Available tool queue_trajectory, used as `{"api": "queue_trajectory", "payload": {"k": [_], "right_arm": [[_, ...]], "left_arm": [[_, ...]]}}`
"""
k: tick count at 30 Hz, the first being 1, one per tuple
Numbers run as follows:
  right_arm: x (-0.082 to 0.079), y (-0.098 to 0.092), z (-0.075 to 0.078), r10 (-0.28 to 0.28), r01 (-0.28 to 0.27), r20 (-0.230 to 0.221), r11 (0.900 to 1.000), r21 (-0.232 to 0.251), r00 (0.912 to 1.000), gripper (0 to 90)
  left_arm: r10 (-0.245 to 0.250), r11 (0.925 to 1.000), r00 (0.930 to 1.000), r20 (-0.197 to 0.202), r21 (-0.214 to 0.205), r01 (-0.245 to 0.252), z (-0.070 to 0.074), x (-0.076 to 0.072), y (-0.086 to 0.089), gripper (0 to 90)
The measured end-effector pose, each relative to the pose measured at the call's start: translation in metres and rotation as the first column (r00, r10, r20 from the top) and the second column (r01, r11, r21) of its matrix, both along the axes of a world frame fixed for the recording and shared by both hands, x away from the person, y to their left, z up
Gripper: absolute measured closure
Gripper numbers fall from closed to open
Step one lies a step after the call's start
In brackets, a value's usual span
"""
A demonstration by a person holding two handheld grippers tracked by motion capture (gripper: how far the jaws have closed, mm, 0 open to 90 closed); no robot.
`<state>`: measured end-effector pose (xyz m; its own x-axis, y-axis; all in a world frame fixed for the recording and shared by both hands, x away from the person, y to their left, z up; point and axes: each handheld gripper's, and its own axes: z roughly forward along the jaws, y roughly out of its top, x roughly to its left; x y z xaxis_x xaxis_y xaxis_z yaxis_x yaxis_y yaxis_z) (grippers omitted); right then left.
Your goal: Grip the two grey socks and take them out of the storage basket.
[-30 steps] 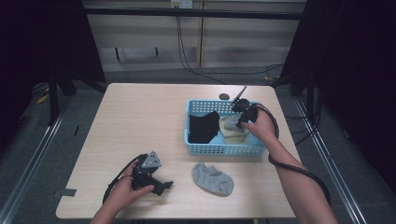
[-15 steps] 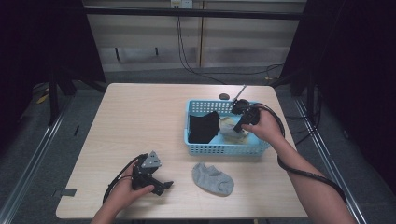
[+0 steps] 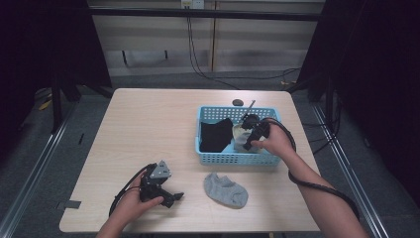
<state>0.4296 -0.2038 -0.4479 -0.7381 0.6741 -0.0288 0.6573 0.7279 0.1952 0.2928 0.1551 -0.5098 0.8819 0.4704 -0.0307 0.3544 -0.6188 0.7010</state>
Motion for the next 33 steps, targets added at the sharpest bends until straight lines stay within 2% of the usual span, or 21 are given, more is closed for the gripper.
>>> {"api": "queue_trajectory", "payload": {"k": [1,3,6,15,26,33], "right_arm": [[0.0,0.0,-0.003,-0.004,0.004,0.003,1.0,0.0,1.0,58.7],[0.001,0.0,-0.004,0.0,0.0,-0.024,1.0,0.005,0.9997,72.9],[0.001,0.001,-0.001,0.006,-0.005,-0.045,0.9999,0.01,0.999,82.5],[-0.003,0.004,0.028,0.032,-0.031,-0.06,0.9993,0.023,0.9977,84.0],[-0.01,0.009,0.057,0.089,-0.087,-0.047,0.9954,0.041,0.9949,84.0],[-0.015,0.011,0.07,0.107,-0.106,-0.037,0.9937,0.037,0.9935,84.1]], "left_arm": [[0.001,1.0,1.0,0.0,0.001,-0.001,0.0,0.0,0.0,0.0],[0.0,1.0,1.0,0.001,0.002,0.0,0.0,0.0,0.0,0.0],[0.007,1.0,1.0,-0.002,-0.006,-0.007,0.0,0.0,0.0,0.0],[0.006,1.0,1.0,0.0,-0.007,-0.006,0.0,0.0,0.0,0.0],[0.006,0.9999,1.0,0.0,-0.008,-0.006,0.0,0.0,0.0,0.0],[0.007,1.0,1.0,0.0,-0.007,-0.007,0.0,0.0,0.0,0.0]]}}
